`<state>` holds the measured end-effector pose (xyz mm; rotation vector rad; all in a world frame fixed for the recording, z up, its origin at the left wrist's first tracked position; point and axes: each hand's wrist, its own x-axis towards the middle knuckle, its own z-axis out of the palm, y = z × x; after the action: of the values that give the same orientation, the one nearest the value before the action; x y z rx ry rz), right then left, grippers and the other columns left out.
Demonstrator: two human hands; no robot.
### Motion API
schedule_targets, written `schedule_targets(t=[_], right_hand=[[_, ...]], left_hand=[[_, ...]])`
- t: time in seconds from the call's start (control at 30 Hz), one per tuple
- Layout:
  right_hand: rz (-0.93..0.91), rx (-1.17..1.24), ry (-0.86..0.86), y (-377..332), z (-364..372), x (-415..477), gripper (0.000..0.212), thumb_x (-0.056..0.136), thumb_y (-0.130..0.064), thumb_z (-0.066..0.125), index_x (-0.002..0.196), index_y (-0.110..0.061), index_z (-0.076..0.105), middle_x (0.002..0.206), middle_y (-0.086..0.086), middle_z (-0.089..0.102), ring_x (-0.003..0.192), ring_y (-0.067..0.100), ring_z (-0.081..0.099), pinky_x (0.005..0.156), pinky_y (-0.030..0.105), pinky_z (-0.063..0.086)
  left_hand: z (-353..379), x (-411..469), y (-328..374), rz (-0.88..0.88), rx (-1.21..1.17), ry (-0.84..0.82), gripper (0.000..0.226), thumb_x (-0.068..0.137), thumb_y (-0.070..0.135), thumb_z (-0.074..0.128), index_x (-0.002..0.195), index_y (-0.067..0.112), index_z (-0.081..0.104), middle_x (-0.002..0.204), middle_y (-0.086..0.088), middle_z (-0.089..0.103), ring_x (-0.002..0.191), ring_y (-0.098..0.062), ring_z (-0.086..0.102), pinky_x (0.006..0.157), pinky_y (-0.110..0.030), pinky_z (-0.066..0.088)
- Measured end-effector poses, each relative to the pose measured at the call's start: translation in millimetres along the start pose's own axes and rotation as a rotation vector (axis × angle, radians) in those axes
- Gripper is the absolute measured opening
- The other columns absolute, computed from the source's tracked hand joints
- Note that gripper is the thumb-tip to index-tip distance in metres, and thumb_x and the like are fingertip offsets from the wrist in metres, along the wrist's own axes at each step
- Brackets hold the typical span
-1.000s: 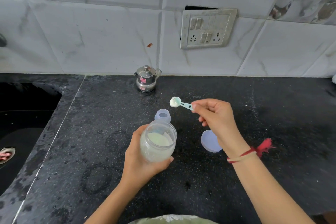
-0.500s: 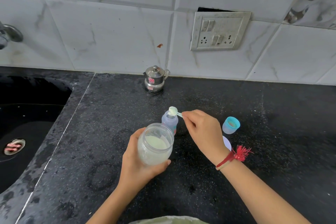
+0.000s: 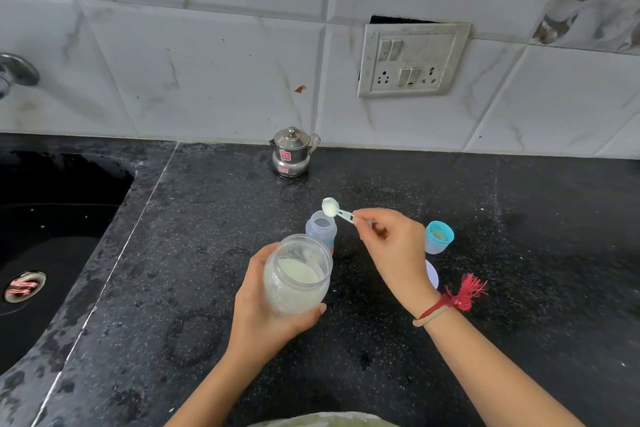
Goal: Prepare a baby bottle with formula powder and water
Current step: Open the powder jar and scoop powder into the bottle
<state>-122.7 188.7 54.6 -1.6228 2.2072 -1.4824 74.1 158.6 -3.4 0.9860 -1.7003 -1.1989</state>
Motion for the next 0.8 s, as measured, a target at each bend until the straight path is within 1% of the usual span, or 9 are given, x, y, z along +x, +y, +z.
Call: schedule_targets(t=[0.07,0.13,0.23,0.4,0.47,0.53,0.63,0.7,0.8], right_hand=[[0.315,0.327,0.018,-12.6,-10.2,5.5,0.016,0.083,-0.007,0.069,0.084,-0.023,0.073,0.072,-0.004,0.07,0.059,0.008,0.063,0.059,0.022,0.055],[0.506,0.556,-0.026,-26.7,-25.9,7.6,0.015,0.083,-0.005,0.068,0.084,-0.019,0.074,0.073,0.0,0.071,0.057,0.008,0.061,0.056,0.021,0.054],[0.488,0.596,-0.162,-42.7,-48.9,3.5,0.01,0.083,-0.004,0.067,0.087,-0.009,0.074,0.069,0.001,0.069,0.053,0.005,0.056,0.05,0.017,0.049],[0.253,0.208,-0.422,-50.8,-52.5,-6.8,0.01,0.078,-0.011,0.073,0.077,-0.02,0.075,0.062,-0.01,0.067,0.052,0.001,0.051,0.053,0.014,0.041],[0.171,0.003,-0.448,-53.0,-45.6,-12.2,0.008,0.078,-0.017,0.071,0.076,-0.024,0.074,0.052,-0.022,0.059,0.045,0.001,0.047,0.049,0.009,0.033],[0.108,-0.148,-0.453,-59.0,-42.0,-17.9,0.007,0.081,-0.023,0.068,0.08,-0.026,0.073,0.05,-0.033,0.052,0.051,-0.005,0.049,0.049,0.009,0.034],[0.063,-0.279,-0.47,-62.6,-42.4,-25.7,0.012,0.086,-0.032,0.062,0.091,-0.033,0.073,0.051,-0.022,0.047,0.062,-0.009,0.046,0.06,0.003,0.033],[0.084,-0.309,-0.48,-58.2,-45.2,-28.5,0.014,0.087,-0.034,0.061,0.096,-0.036,0.072,0.059,-0.022,0.04,0.065,-0.008,0.041,0.059,0.005,0.032],[0.123,-0.335,-0.521,-46.4,-48.9,-32.3,0.015,0.086,-0.036,0.062,0.098,-0.038,0.071,0.073,-0.018,0.052,0.071,-0.003,0.041,0.057,0.012,0.03]], left_hand=[[1.3,2.0,1.0,0.002,-0.001,-0.01,0.089,0.041,0.043,0.086,0.121,0.042,0.045,0.118,0.027,0.058,0.111,0.003,0.056,0.087,-0.014,0.043],[3.1,4.4,1.8,0.011,0.007,-0.024,0.088,0.041,0.041,0.086,0.12,0.043,0.045,0.119,0.027,0.057,0.111,0.003,0.056,0.087,-0.015,0.043],[6.5,7.0,3.5,0.021,0.011,-0.048,0.087,0.043,0.04,0.086,0.119,0.045,0.045,0.12,0.026,0.057,0.112,0.002,0.055,0.088,-0.018,0.045],[15.9,7.7,6.7,0.026,-0.004,-0.109,0.088,0.044,0.035,0.088,0.12,0.044,0.045,0.118,0.021,0.06,0.109,-0.003,0.059,0.087,-0.028,0.051],[20.3,6.9,7.2,0.032,0.003,-0.146,0.089,0.044,0.037,0.088,0.121,0.042,0.045,0.117,0.017,0.061,0.106,-0.006,0.061,0.086,-0.034,0.054],[25.1,5.6,7.8,0.033,0.007,-0.175,0.091,0.042,0.037,0.088,0.122,0.044,0.044,0.116,0.014,0.062,0.104,-0.007,0.063,0.085,-0.033,0.055],[32.5,2.5,9.3,0.023,-0.023,-0.202,0.092,0.041,0.035,0.089,0.12,0.048,0.043,0.115,0.016,0.063,0.103,-0.006,0.064,0.084,-0.03,0.055],[36.5,0.2,9.0,0.027,-0.045,-0.222,0.092,0.042,0.033,0.09,0.122,0.044,0.045,0.116,0.017,0.063,0.105,-0.009,0.065,0.086,-0.034,0.055],[41.3,-3.0,7.3,0.043,-0.069,-0.26,0.092,0.043,0.031,0.091,0.124,0.037,0.046,0.118,0.015,0.063,0.108,-0.014,0.064,0.091,-0.038,0.054]])
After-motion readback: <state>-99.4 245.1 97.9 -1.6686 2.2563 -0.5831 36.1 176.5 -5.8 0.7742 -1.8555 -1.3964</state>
